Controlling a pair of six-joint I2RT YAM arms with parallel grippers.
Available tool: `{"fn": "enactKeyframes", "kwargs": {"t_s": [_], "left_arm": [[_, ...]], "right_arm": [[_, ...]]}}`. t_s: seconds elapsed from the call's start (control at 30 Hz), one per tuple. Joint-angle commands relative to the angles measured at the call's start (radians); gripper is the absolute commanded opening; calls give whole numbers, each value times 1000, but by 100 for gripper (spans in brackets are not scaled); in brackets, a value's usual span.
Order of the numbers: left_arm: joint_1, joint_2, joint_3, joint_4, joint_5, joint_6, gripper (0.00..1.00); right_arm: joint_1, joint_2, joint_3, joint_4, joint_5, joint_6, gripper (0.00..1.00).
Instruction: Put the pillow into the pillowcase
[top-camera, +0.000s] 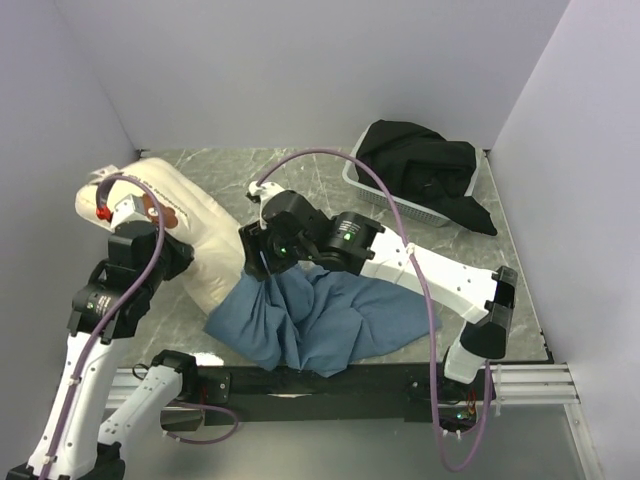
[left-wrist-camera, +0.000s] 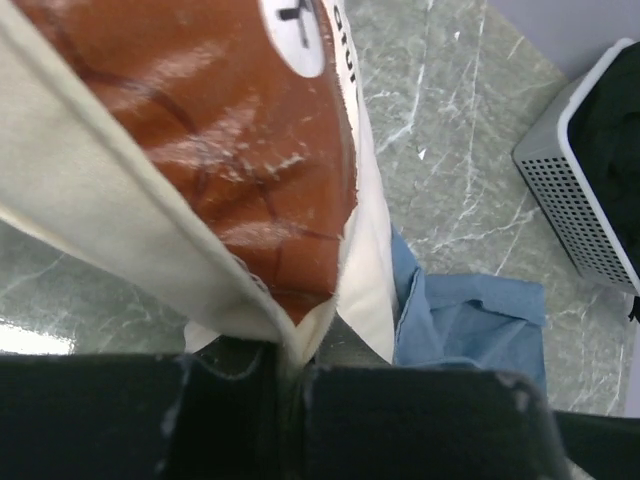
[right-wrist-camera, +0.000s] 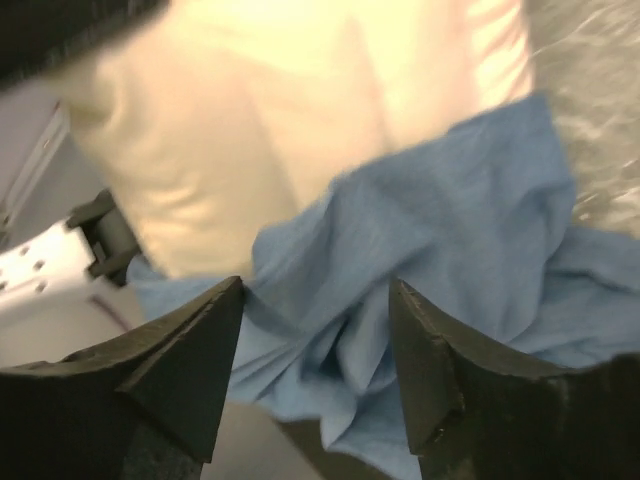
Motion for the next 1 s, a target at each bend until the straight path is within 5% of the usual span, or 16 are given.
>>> {"fn": "enactKeyframes", "kwargs": {"t_s": [0.0, 0.5, 0.97], "left_arm": [[-7, -60, -52, 224, -1, -92, 1], [-7, -63, -150, 291, -1, -157, 1], [-9, -46, -147, 293, 18, -155, 1]], "right_arm": [[18, -97, -49, 114, 152, 17, 68], [296, -183, -263, 276, 395, -263, 71], [313, 4, -136, 158, 374, -294, 78]]}}
